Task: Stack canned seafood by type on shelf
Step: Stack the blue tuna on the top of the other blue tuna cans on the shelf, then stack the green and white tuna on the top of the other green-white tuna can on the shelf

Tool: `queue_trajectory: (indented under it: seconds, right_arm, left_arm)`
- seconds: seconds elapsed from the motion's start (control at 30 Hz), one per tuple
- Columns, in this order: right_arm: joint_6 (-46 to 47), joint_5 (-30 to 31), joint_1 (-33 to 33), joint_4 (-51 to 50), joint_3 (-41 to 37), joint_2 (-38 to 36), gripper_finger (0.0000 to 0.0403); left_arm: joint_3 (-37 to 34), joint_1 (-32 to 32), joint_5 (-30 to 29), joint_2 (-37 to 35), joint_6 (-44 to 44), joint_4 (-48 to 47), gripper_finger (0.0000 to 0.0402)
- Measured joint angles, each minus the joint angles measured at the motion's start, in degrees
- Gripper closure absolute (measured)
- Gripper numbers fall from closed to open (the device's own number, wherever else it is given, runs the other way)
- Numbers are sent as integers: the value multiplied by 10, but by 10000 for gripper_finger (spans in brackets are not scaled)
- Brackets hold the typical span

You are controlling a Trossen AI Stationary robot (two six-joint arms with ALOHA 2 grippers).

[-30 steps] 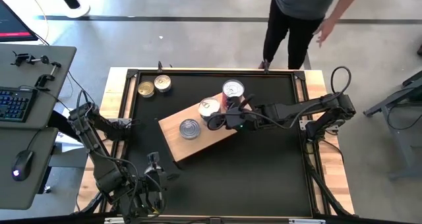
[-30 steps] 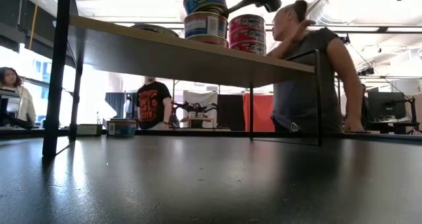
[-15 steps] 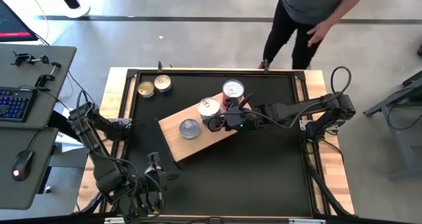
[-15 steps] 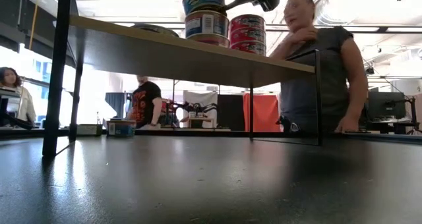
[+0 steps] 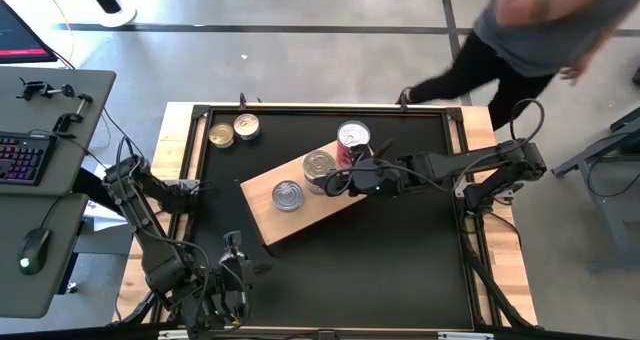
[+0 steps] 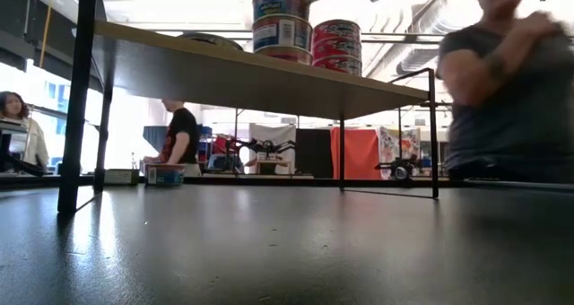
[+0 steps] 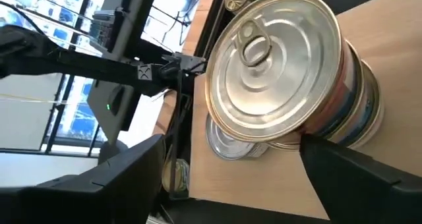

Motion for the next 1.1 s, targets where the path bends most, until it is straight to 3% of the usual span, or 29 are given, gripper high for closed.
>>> queue_trajectory:
  seconds: [0.4,0.6,0.77,0.9,1.03,1.1]
  right_arm:
    - [-15,-13,23,2,0,-7,61]
    - [-108,-11,72,-6,0,-16,61]
    - [-148,-10,119,-62,0,-15,61]
    - [-141,-36,151,-118,0,-6,61]
    - [-129,-91,167,-126,0,-2,61]
    - [-98,-87,175,-121,0,-2,61]
  left_arm:
    - [8,0,7,0,-25,-1,401]
    - [65,-4,98,0,-3,6,402]
    - [76,-47,154,2,17,36,401]
    - [64,-89,163,18,-55,37,402]
    - [30,-124,171,31,-168,40,402]
    - [12,-136,172,31,-217,43,402]
